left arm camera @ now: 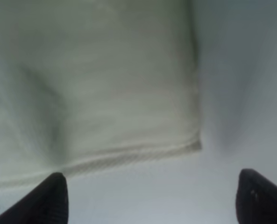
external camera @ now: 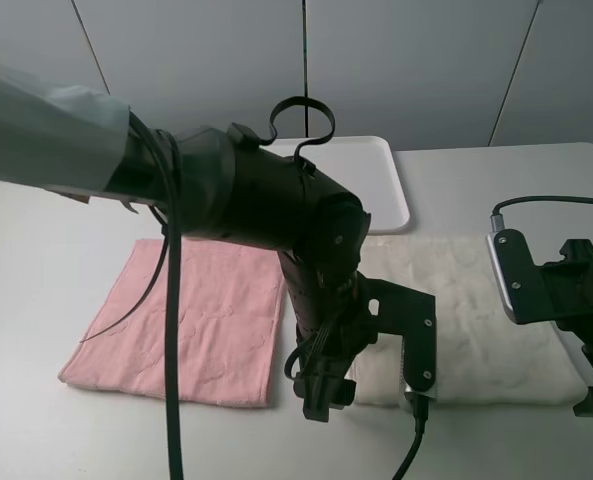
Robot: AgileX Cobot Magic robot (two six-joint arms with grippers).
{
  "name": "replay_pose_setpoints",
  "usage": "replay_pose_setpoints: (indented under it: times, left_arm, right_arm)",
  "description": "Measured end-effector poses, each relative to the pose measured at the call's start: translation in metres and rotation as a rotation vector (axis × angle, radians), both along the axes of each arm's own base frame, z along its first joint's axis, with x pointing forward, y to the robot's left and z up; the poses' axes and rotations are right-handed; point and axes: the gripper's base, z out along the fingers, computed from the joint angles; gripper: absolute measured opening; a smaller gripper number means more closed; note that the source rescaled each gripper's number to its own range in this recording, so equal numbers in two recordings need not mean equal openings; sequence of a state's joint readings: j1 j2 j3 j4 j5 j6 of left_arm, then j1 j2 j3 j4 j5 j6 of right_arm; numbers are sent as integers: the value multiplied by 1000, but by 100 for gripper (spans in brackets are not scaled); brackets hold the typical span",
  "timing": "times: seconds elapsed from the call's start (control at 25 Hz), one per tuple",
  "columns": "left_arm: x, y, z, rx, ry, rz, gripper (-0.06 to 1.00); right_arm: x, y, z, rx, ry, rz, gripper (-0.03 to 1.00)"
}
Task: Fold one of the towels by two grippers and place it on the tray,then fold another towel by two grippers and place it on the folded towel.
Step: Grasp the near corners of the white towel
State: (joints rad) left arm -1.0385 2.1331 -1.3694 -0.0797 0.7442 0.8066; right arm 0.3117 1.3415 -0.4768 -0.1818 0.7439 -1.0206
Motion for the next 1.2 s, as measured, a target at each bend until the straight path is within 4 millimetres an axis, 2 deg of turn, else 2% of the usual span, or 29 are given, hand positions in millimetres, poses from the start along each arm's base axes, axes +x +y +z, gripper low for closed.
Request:
replay_pose_setpoints:
  times: [0.2,0.68,0.84,1.2]
  left_arm:
    - [-15,-12,-2,1,4,-30,99]
    - [-28,-18,-13,33,31,12,99]
    - [-29,-20,-19,44,38,28,99]
    - [-28,-23,-18,40,39,53,99]
  right_arm:
    - [1,-2,0,-18,-14,-7,100]
    - [2,-3,1,-33,-27,-23,100]
    - [2,-3,1,-34,-27,-23,100]
    - [-2,-4,-5,-26,-32,-17,100]
